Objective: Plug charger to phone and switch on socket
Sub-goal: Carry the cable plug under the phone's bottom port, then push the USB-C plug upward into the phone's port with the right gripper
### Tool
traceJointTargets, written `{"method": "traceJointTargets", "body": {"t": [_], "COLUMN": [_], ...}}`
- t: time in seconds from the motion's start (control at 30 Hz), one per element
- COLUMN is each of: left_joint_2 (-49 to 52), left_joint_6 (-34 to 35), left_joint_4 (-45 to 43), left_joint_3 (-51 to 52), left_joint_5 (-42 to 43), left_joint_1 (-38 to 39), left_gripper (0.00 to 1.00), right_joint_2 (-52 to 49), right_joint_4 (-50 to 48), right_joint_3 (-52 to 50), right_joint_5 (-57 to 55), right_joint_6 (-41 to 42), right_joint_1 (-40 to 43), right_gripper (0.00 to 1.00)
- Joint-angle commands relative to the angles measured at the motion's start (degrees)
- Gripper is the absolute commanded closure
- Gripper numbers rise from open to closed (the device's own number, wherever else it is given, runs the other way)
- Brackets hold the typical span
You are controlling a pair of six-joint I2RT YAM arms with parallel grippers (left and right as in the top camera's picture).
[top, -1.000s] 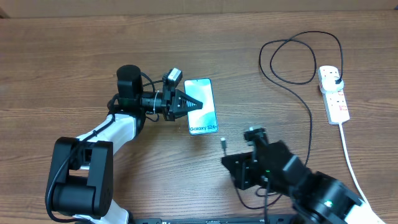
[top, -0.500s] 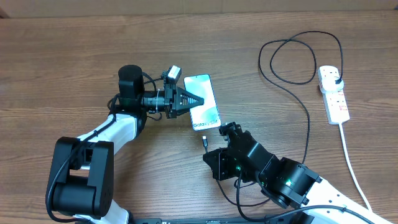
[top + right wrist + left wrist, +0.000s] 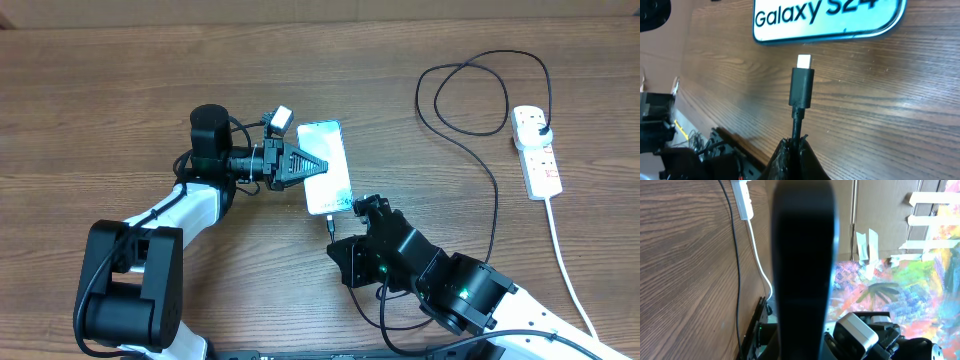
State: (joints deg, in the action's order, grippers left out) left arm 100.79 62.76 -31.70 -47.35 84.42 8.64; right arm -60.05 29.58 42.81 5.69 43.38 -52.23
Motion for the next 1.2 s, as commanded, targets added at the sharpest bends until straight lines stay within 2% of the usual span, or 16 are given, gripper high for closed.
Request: {"method": "traceJointTargets", "body": {"t": [0.0, 0.37, 0.6, 0.93, 1.17], "left_joint_2": [-0.02, -0.02, -0.02, -0.02, -0.02], "left_joint_6": [-1.51, -1.57, -2.82, -3.58, -0.22], "left_joint_4": [-0.24, -0.04, 0.17, 0.2, 0.22], "left_joint_3": [-1.55, -1.55, -1.55, -1.55, -1.55], "left_joint_5": [1.99, 1.84, -2.05, 0.37, 1.55], "left_joint_1": [-0.04, -0.04, -0.09, -0.11, -0.09], "left_gripper": [0.96, 0.96, 0.96, 0.96, 0.96], "right_joint_2": [0.68, 0.68, 0.68, 2.08, 2.08], "right_joint_4": [-0.57, -1.09, -0.79, 0.33, 0.26], "right_joint_3": [0.33, 0.35, 0.35, 0.35, 0.35], "right_joint_5": [-2.21, -3.08, -2.16, -3.06, -2.93], "right_joint_6": [0.13, 0.11, 0.11, -0.07, 0.13], "right_joint_1": [-0.26, -0.26, -0.26, -0.26, -0.26], "right_gripper": [0.96, 0.96, 0.96, 0.96, 0.96]}}
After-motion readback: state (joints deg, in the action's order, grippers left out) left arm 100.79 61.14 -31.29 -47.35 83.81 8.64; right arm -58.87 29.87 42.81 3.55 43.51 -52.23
